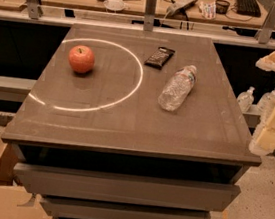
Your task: Move apple near water bottle
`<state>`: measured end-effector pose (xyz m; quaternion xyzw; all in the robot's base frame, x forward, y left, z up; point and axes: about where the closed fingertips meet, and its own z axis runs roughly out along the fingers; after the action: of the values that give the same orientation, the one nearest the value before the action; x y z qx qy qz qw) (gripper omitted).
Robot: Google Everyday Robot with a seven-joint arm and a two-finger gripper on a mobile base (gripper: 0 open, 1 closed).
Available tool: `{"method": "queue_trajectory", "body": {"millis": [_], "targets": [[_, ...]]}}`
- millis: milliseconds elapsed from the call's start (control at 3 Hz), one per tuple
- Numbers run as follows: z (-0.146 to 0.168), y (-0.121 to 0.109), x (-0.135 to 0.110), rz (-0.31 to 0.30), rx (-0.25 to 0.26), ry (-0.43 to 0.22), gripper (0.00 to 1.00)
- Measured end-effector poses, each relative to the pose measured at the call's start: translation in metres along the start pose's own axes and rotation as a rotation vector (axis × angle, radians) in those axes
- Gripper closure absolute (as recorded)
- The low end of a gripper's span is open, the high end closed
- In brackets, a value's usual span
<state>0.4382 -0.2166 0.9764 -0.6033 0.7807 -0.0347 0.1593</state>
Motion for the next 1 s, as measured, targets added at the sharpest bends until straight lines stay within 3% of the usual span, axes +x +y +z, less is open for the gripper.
{"method": "queue_trajectory", "body": {"millis": [333,667,1000], "targets": [[0.0,-0.003,0.0,0.009,0.005,-0.012,0.0],[0.001,-0.023,-0.002,0.081,0.036,-0.1,0.0],[0.006,-0.067,-0.005,0.192,0.101,-0.23,0.0]]}}
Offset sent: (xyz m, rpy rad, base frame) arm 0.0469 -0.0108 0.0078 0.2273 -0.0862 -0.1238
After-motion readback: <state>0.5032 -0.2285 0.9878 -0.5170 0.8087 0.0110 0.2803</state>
